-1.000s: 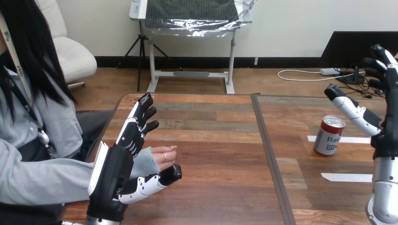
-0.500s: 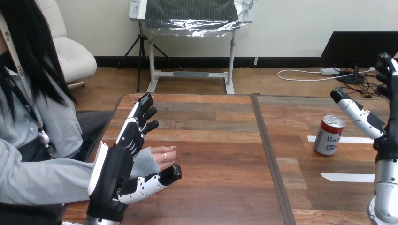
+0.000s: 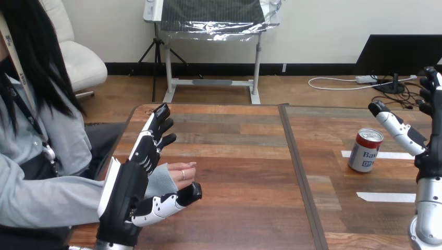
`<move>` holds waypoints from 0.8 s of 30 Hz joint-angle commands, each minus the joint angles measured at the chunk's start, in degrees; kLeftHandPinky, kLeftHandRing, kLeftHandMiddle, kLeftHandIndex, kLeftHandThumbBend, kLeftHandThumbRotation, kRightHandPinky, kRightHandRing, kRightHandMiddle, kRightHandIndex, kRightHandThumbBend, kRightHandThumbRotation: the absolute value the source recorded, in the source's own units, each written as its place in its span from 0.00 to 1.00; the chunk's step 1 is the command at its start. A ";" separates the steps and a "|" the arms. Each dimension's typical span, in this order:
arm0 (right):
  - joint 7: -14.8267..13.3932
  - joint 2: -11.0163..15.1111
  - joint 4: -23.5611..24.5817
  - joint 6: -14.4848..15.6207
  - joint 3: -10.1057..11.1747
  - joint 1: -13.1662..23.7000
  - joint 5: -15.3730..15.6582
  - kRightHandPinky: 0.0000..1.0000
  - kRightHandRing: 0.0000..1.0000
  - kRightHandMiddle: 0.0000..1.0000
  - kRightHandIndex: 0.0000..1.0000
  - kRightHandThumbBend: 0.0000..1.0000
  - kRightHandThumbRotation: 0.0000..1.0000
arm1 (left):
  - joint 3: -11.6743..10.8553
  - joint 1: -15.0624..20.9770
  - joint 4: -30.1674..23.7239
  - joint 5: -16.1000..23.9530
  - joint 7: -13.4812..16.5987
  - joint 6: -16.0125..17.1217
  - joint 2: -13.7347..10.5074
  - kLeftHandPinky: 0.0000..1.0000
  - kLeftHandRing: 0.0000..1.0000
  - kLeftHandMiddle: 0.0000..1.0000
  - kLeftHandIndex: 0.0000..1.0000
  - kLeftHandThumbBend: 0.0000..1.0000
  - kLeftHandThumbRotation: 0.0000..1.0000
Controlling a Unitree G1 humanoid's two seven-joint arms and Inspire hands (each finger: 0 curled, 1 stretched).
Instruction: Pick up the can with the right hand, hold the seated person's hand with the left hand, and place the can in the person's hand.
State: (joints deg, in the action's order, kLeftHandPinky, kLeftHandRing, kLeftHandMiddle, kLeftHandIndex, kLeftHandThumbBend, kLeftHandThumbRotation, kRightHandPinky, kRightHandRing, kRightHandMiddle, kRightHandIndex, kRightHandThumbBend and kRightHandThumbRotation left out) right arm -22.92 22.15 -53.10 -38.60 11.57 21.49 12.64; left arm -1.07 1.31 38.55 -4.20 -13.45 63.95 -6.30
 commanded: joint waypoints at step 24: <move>5.13 2.46 -10.61 2.92 -0.71 9.15 -2.51 0.81 0.87 0.91 0.94 1.00 0.55 | -0.44 3.77 -0.60 -1.42 -1.02 0.46 -0.30 0.89 0.95 0.97 0.95 1.00 0.51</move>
State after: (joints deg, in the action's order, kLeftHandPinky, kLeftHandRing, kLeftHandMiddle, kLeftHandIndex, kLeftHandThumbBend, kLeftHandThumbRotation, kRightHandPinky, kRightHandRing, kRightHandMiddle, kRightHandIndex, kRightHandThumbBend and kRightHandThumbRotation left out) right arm -18.52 22.89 -62.41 -36.67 11.37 24.87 10.88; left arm -1.07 1.32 38.55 -4.56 -14.35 63.95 -6.36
